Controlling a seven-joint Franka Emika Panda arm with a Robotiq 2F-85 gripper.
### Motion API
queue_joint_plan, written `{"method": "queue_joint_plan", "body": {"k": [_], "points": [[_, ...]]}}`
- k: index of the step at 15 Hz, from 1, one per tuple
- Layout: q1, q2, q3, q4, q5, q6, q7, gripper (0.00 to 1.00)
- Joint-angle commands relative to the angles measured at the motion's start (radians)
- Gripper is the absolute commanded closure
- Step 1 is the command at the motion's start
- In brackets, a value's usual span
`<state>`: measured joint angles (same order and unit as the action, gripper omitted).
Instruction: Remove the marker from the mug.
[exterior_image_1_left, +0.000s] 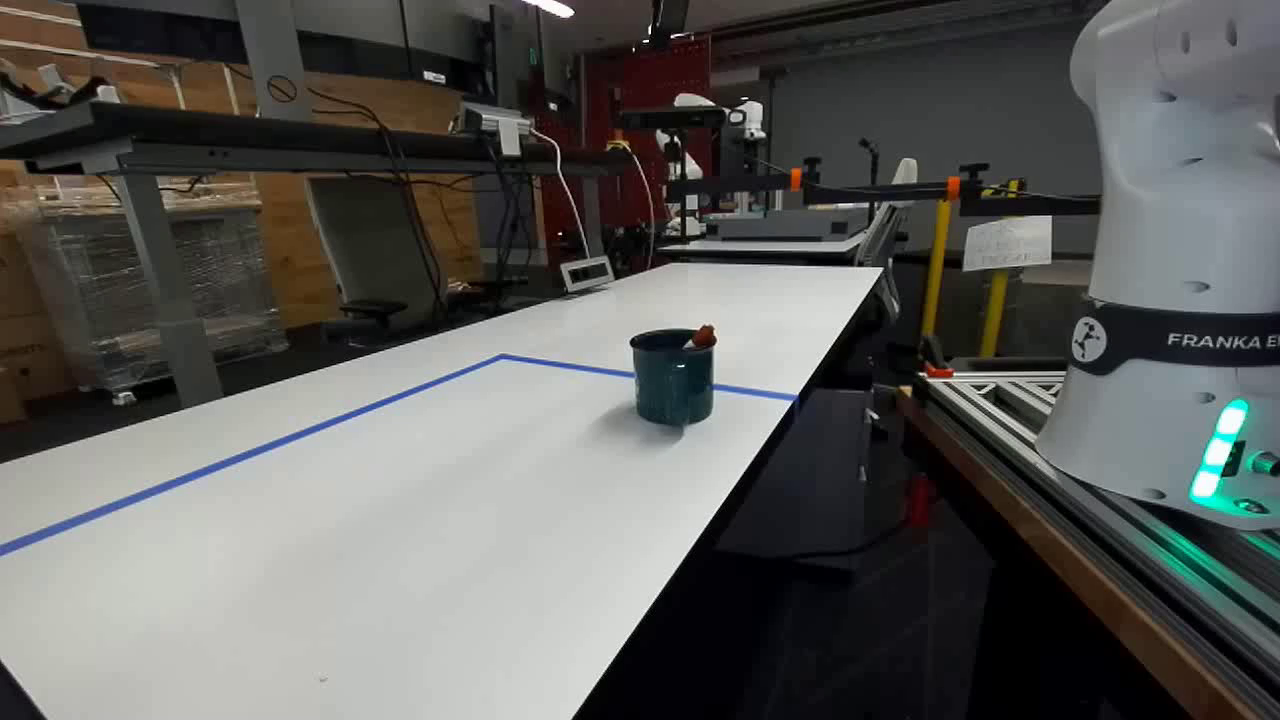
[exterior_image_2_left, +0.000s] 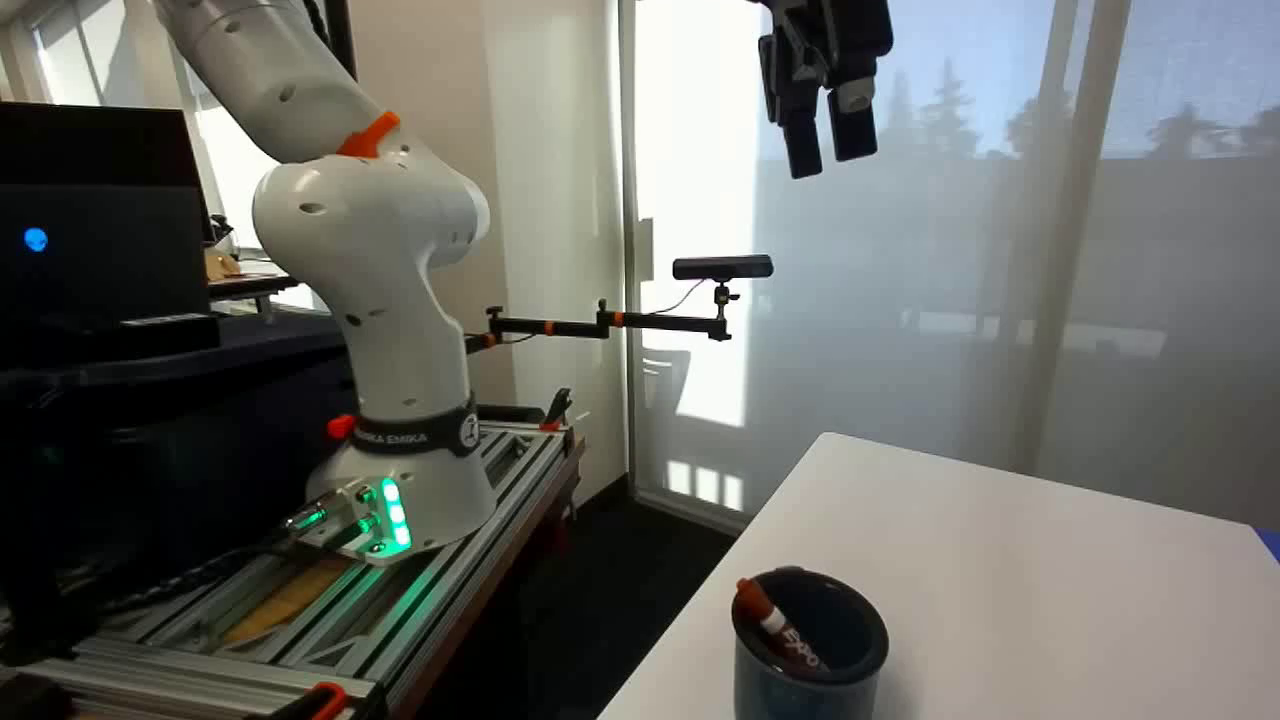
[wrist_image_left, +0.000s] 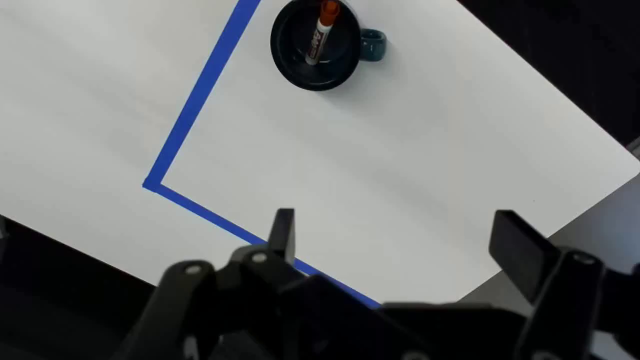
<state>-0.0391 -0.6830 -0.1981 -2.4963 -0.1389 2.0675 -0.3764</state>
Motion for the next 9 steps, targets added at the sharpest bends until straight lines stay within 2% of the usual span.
{"method": "queue_joint_plan", "body": {"k": [1,4,9], "points": [[-0.002,0.001,0.002,0.002,0.002,-0.002,-0.001,0.00],[-0.004,0.014,0.004,0.012,0.000,-0.005,0.006,0.00],[-0.006,0.123,-0.010,0.049,0.021,-0.027,0.023,0.00]]}}
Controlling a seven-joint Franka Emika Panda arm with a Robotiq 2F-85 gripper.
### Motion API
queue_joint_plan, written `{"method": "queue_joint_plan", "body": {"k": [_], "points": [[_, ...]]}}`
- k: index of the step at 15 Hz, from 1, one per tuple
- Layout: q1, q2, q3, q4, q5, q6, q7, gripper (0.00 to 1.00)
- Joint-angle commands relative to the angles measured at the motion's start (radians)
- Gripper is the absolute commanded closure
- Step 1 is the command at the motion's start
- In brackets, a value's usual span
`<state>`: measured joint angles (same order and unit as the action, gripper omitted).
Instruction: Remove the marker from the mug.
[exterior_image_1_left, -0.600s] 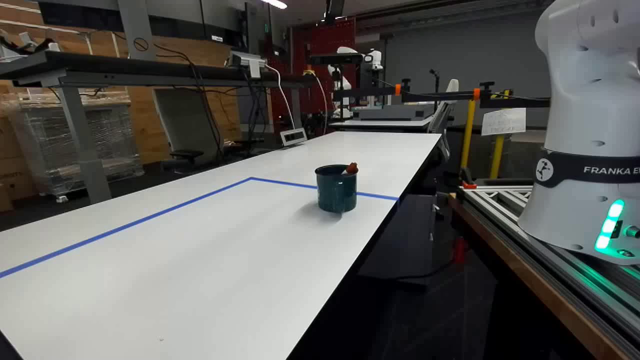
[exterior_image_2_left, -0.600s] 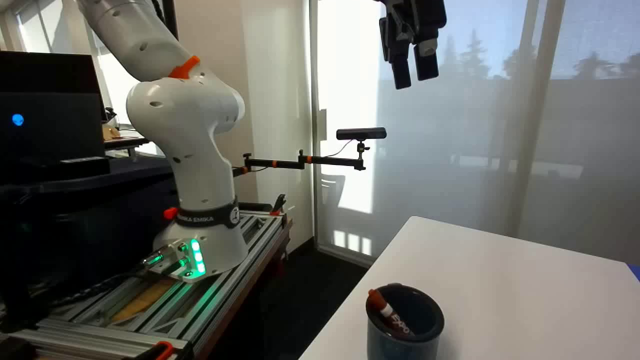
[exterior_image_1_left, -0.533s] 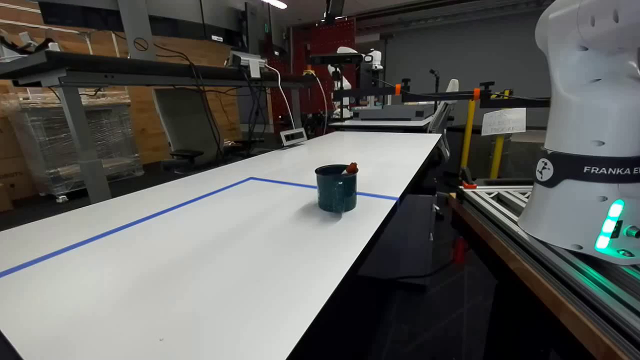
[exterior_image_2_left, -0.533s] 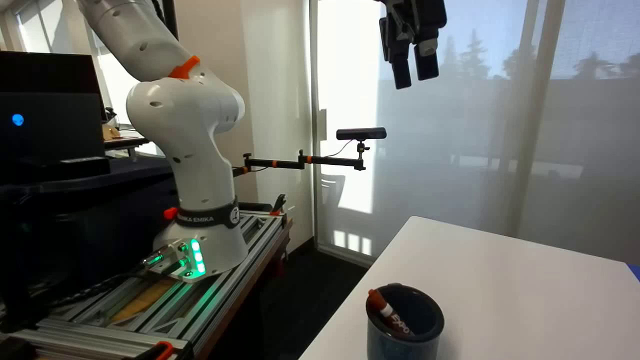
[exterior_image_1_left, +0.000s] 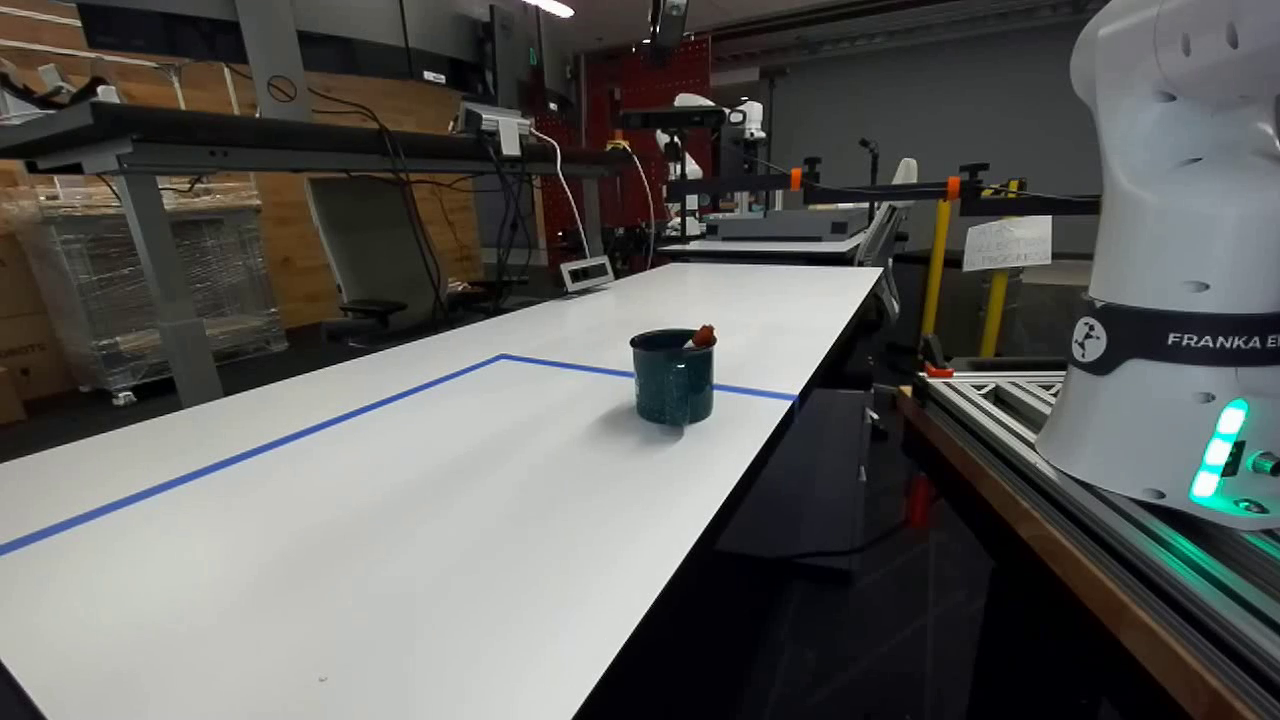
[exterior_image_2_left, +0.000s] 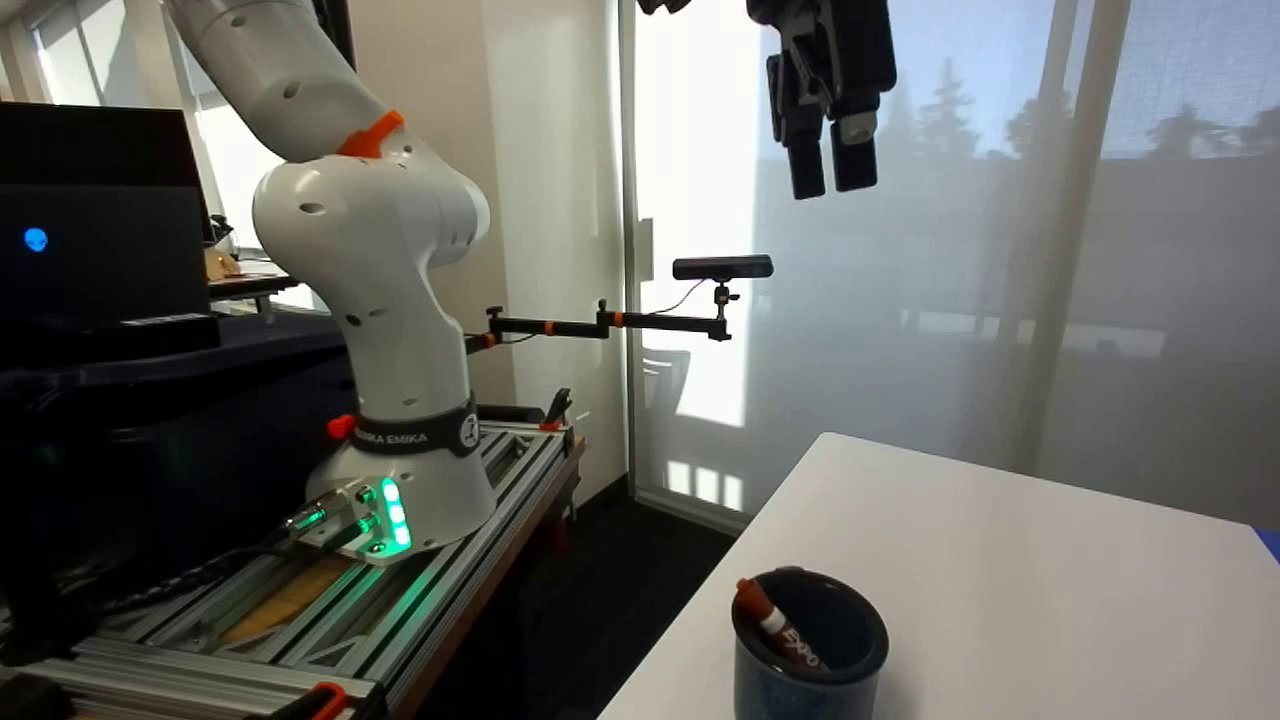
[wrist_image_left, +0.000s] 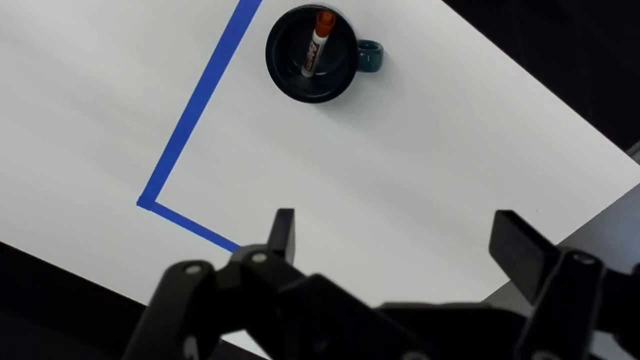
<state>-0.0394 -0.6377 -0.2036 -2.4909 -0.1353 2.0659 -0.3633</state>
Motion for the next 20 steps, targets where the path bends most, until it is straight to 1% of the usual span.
{"method": "queue_joint_plan", "body": {"k": [1,5,10,15,20], "points": [[-0.008,0.100,-0.006,0.050,0.019,-0.028,0.014,0.00],[-0.023,0.204,-0.014,0.079,0.024,-0.041,0.020,0.00],[-0.053,0.333,-0.010,0.104,0.017,-0.045,0.065,0.00],[-0.073,0.439,-0.006,0.122,0.021,-0.062,0.096,0.00],[-0.081,0.539,-0.005,0.152,0.039,-0.058,0.096,0.00]]}}
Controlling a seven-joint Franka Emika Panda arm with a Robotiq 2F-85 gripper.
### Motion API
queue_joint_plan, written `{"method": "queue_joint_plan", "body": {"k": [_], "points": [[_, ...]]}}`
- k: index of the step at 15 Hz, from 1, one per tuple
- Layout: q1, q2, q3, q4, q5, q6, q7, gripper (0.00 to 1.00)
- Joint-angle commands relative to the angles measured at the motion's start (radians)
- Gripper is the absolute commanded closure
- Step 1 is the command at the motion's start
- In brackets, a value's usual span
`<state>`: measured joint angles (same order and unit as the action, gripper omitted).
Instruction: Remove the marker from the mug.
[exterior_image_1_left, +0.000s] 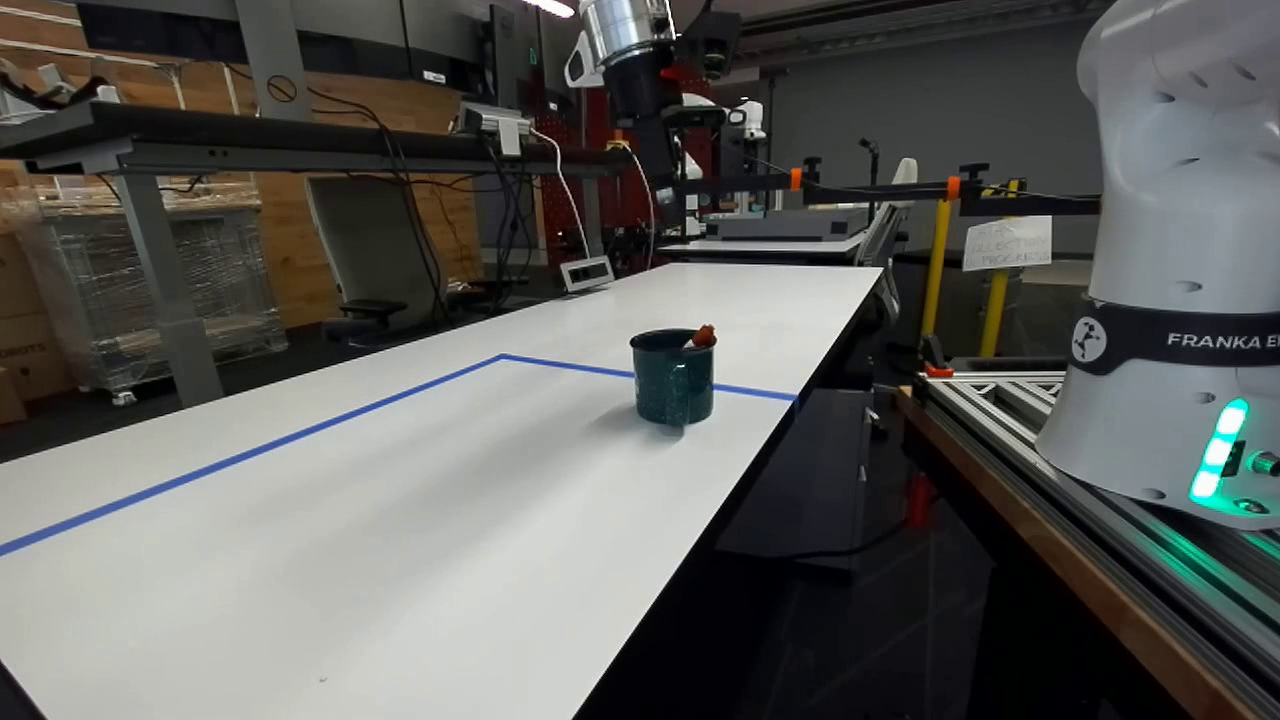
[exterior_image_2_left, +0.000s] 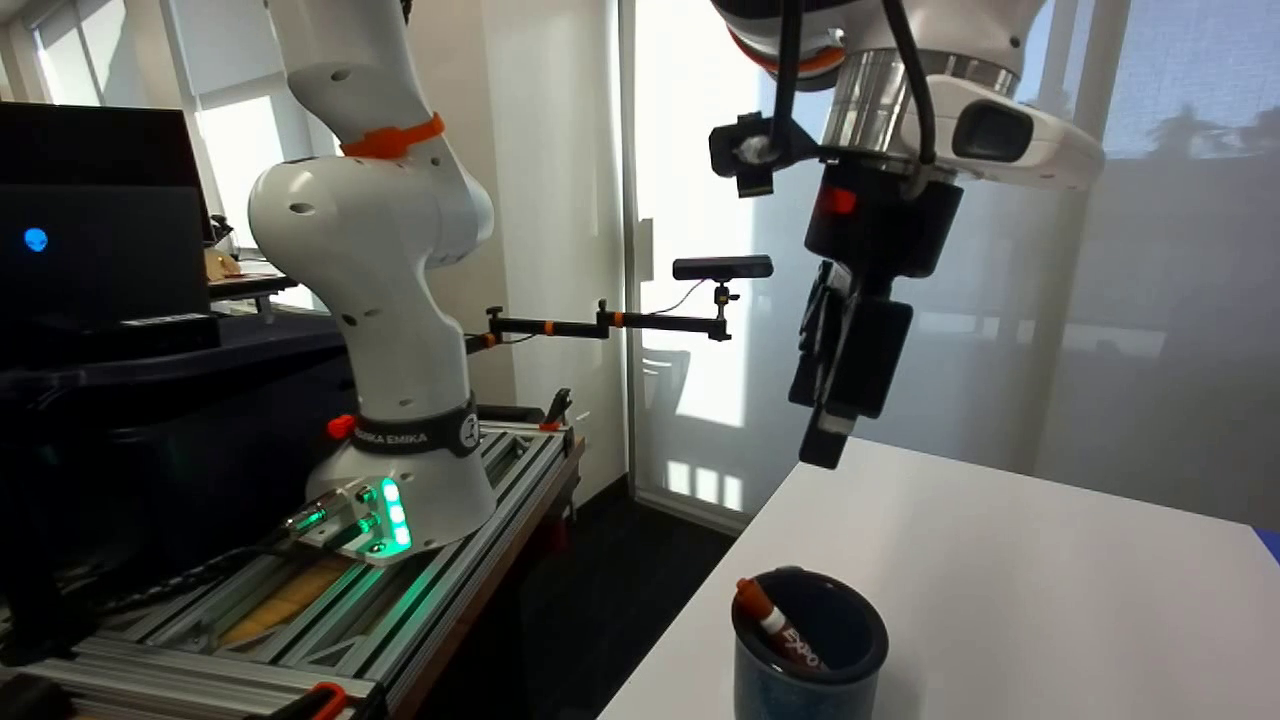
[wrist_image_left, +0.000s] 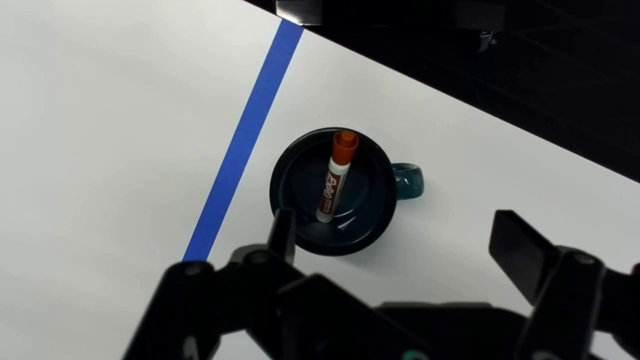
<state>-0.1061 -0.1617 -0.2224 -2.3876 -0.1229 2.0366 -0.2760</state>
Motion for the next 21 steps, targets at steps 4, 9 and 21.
{"method": "queue_joint_plan", "body": {"k": [4,9,21], "points": [[-0.022,0.135,0.022,0.071,0.022,-0.017,0.028,0.00],[-0.030,0.208,0.032,0.090,0.018,-0.004,0.052,0.00],[-0.049,0.336,0.036,0.132,0.011,0.037,0.105,0.22]]}}
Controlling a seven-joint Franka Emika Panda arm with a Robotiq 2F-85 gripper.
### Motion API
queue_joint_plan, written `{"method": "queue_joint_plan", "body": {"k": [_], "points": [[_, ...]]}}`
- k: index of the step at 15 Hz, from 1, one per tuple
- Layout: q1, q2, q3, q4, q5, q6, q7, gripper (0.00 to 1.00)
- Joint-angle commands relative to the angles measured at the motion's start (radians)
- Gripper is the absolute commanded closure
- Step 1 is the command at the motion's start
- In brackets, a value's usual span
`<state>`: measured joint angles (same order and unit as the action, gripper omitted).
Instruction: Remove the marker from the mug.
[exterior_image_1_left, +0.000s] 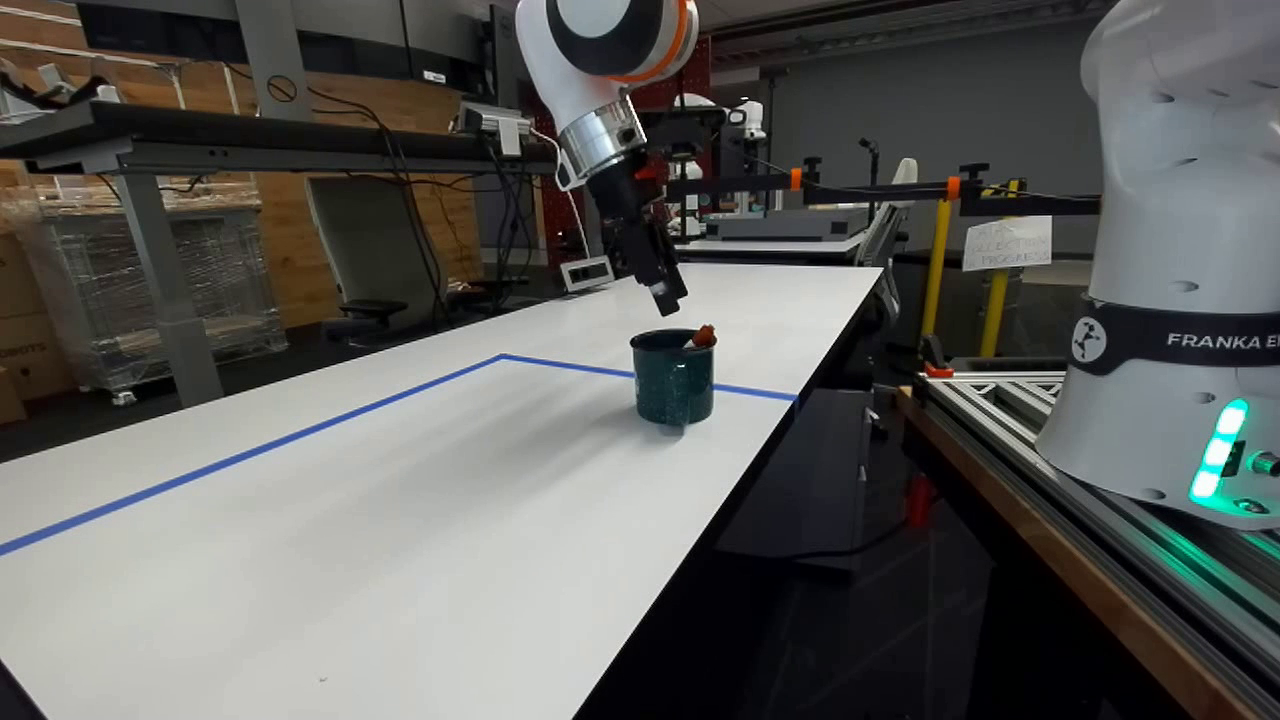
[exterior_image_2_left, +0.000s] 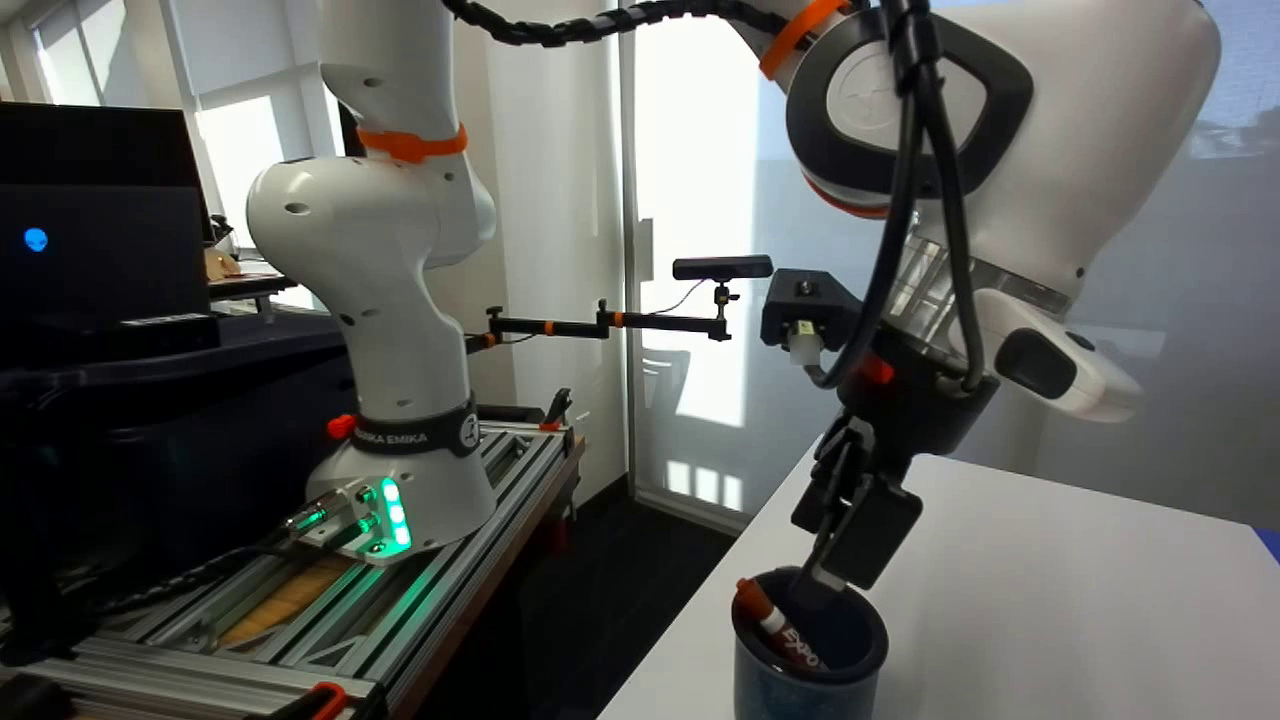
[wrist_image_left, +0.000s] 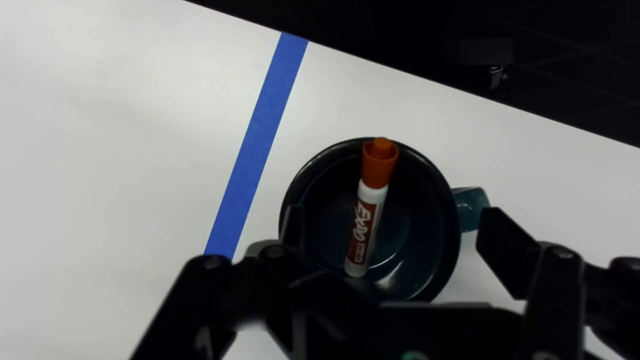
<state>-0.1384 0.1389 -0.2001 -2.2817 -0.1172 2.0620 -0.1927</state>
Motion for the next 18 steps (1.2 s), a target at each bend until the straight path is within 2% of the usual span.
{"method": "queue_joint_plan", "body": {"k": [1,2,4,5,8,13,18], "points": [[-0.018,0.044,0.014,0.029,0.005,0.012,0.026,0.37],[-0.018,0.053,0.016,0.031,0.006,0.016,0.030,0.34],[-0.017,0.066,0.021,0.032,0.007,0.020,0.034,0.40],[-0.016,0.072,0.024,0.033,0.008,0.021,0.034,0.37],[-0.013,0.085,0.036,0.035,0.010,0.022,0.033,0.36],[-0.019,0.103,0.043,0.043,0.010,0.022,0.037,0.44],[-0.028,0.110,0.039,0.046,0.013,0.019,0.037,0.41]]}}
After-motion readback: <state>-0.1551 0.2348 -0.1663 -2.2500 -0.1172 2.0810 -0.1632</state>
